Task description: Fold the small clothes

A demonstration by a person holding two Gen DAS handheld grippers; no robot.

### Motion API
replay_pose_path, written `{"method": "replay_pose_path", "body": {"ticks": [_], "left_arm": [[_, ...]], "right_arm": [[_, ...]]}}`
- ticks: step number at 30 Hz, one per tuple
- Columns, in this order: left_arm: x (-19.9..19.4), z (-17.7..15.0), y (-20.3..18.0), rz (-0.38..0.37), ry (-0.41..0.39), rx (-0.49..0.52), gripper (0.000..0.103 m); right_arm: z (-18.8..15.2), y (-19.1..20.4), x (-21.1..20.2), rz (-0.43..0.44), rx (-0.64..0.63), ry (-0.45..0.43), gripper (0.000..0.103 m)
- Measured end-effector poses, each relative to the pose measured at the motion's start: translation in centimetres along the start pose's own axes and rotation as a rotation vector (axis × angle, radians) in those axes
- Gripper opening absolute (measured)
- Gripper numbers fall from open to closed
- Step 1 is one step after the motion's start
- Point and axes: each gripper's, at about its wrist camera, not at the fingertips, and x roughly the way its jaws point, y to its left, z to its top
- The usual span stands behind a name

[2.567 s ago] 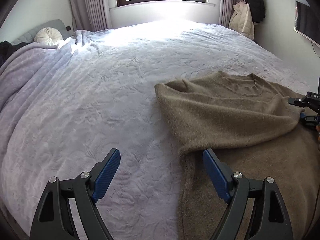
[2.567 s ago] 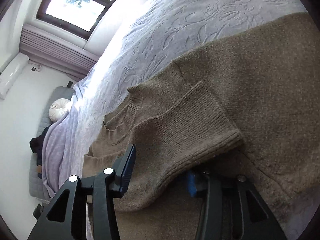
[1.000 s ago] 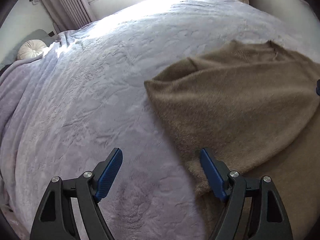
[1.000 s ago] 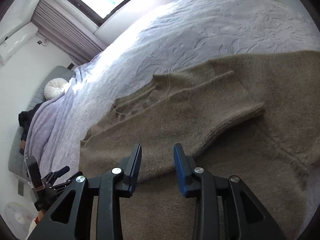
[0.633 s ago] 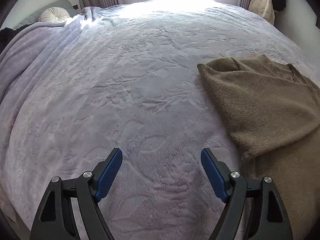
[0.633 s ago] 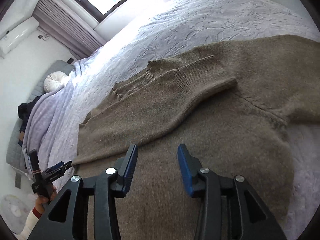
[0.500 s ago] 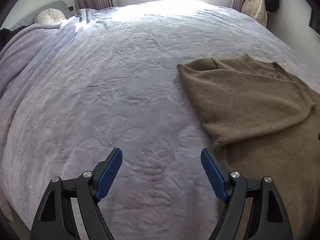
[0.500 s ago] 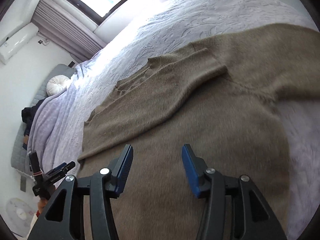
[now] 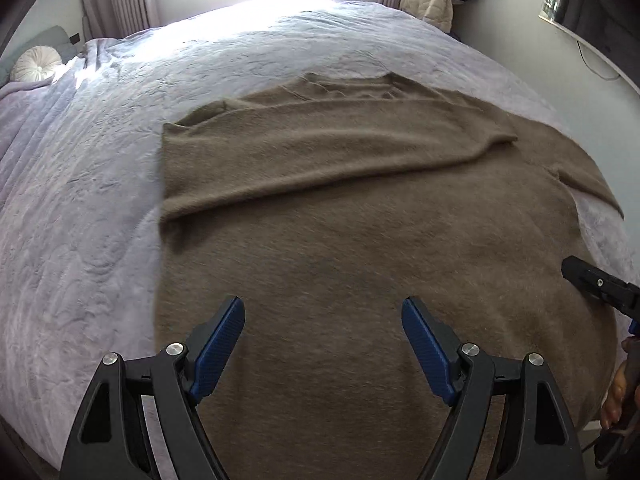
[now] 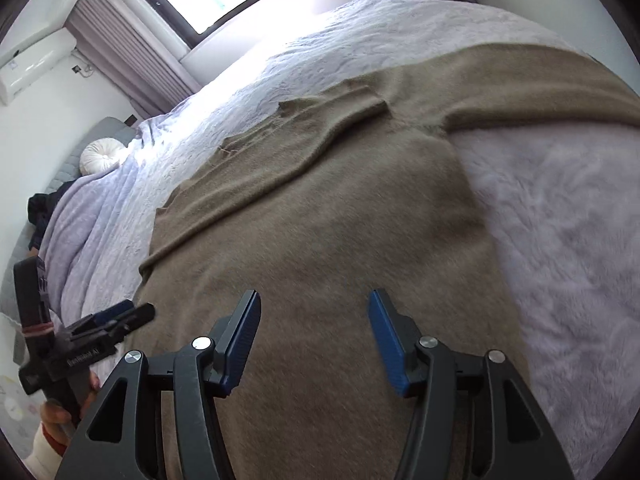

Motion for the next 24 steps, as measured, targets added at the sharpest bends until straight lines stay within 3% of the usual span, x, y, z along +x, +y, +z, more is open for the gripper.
{"method": "replay_pose_path", "body": {"ticks": [4, 6, 7, 8, 11, 15, 18, 21, 24], "left_arm": [[0.9, -1.8, -2.8, 0.082, -0.020, 0.045, 0.082], [0.9, -2.3, -3.1, 0.110, -0.041, 0.044, 0.087], [1.0, -2.5, -3.0, 0.122, -0.042, 0.032, 0.096], [1.2, -2.7, -2.7, 0.132, -0.042, 0.013, 0.102], [1.4, -3.3, -1.8, 0.101, -0.045, -0.053, 0.102], [1.4, -3.9, -2.4, 0.155, -0.082, -0.033, 0.102], [1.4, -4.2, -2.9, 0.191, -0.100, -0.023, 0.102], [1.5, -4.2, -3.0, 0.196, -0.101, -0.025, 0.102], [1.6, -4.2, -2.9, 0.195, -0.101, -0.026, 0.102]], "right_arm": [[-1.1, -0.6, 0.0, 0.019, -0.015, 0.006, 0.063], [-1.2, -0.5, 0.0, 0.052, -0.035, 0.008, 0.077], [-1.2, -0.5, 0.1, 0.079, -0.039, 0.013, 0.080], [-1.2, -0.5, 0.2, 0.090, -0.033, 0.019, 0.080], [-1.2, -0.7, 0.5, 0.097, -0.016, 0.036, 0.080], [-0.9, -1.4, -0.6, 0.166, 0.020, 0.014, 0.079], [0.6, -4.4, -3.6, 0.227, 0.118, -0.088, 0.078], [2.9, -9.5, -7.3, 0.174, 0.234, -0.231, 0.079], [4.3, -15.7, -9.7, 0.125, 0.429, -0.305, 0.079]]}}
